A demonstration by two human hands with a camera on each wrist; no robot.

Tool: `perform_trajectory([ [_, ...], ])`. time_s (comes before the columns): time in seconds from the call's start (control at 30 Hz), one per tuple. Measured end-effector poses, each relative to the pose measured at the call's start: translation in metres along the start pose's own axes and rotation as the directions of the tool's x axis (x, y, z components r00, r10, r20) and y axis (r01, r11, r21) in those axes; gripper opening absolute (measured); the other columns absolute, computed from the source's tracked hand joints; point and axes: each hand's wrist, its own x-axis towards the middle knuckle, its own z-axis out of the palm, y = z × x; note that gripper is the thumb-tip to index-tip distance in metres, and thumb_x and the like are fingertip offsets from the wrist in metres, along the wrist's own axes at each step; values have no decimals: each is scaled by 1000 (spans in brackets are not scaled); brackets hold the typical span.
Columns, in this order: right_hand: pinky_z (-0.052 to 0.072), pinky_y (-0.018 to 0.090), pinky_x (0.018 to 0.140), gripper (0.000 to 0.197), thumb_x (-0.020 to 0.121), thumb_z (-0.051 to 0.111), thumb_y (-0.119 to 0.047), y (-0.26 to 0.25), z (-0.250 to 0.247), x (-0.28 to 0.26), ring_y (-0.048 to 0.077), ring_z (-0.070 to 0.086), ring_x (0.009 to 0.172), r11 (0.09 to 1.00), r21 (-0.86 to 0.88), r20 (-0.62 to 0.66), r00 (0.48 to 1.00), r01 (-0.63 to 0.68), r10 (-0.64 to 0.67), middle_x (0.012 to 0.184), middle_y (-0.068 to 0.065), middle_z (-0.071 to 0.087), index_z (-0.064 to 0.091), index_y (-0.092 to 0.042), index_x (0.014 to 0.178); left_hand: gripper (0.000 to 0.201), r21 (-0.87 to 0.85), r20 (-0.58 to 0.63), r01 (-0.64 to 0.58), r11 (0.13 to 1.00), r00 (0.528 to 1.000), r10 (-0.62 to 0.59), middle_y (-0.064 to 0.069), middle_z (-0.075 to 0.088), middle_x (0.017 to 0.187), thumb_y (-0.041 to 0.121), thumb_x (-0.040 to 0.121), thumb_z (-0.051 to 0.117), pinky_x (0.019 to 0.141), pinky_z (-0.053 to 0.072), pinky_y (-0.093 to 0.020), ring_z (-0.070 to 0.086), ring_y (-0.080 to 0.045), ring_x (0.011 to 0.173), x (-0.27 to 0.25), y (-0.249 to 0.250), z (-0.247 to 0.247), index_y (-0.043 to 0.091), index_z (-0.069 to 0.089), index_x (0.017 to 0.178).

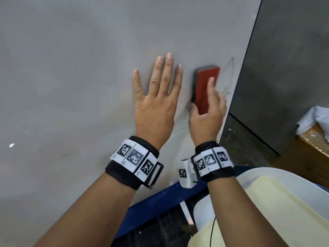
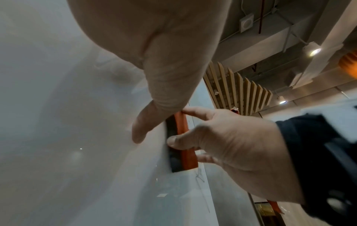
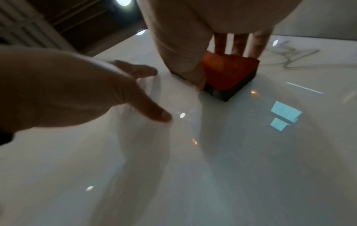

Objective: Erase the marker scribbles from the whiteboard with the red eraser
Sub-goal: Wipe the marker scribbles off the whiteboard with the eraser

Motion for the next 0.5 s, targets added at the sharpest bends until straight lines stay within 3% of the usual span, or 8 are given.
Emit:
perform_trajectory([
  [0.07, 47, 39, 101, 82, 81, 75, -9, -2, 2, -8, 22, 46, 120, 993, -27, 49, 992, 116, -115, 130, 3, 47, 37, -36, 149, 76, -3, 18, 11, 1000, 1000, -11, -15, 0, 164, 2, 83, 4, 114, 2, -66, 1, -31, 152, 0, 3, -1, 14, 4, 158],
  [0.13, 49, 39, 100, 82, 80, 76, -11, 3, 2, -5, 22, 48, 119, 990, -46, 34, 991, 131, -129, 129, 3, 48, 38, -34, 148, 76, -1, 22, 14, 1000, 1000, -14, -15, 0, 164, 3, 83, 6, 114, 2, -66, 1, -32, 152, 0, 5, -1, 14, 4, 158],
  [0.23, 48, 30, 101, 82, 82, 75, -15, 12, -2, 7, 19, 51, 120, 989, 86, -23, 992, -122, 125, 126, -2, 45, 35, -33, 151, 78, -14, 3, 6, 1000, 1000, -6, -14, -1, 165, -1, 85, 28, 114, -1, -65, -1, -31, 152, 0, 2, 2, 14, 3, 158],
  [0.3, 48, 35, 103, 82, 85, 74, -17, 13, -2, 5, 17, 49, 123, 967, 112, -17, 973, -227, 230, 129, -5, 43, 31, -35, 152, 81, -17, 6, 5, 1000, 1000, -5, -13, -3, 165, 0, 86, 36, 113, -3, -65, -2, -31, 152, 0, 2, 3, 14, 2, 158],
  [0.37, 48, 38, 103, 82, 83, 75, -17, 6, 0, -6, 19, 48, 124, 994, 41, 9, 995, -97, 96, 132, -1, 45, 33, -35, 151, 78, -3, 10, 9, 1000, 1000, -9, -14, -2, 164, 0, 85, 28, 113, -2, -66, -1, -31, 152, 0, 5, 2, 14, 3, 158],
  [0.43, 46, 33, 101, 82, 81, 78, -15, 2, 2, -15, 20, 47, 122, 996, 17, 52, 995, 84, -85, 132, 5, 48, 36, -32, 150, 75, 17, 10, 13, 1000, 1000, -14, -15, 0, 164, 4, 85, 22, 113, 3, -67, 1, -32, 152, -1, 8, 2, 13, 4, 158],
  [0.5, 46, 31, 99, 80, 81, 77, -14, 6, 0, -10, 21, 48, 119, 986, -11, 60, 984, 166, -165, 130, 6, 48, 38, -30, 149, 75, 22, 8, 16, 1000, 1000, -16, -15, 0, 164, 4, 85, 22, 113, 3, -67, 2, -33, 151, 0, 9, 3, 13, 5, 158],
])
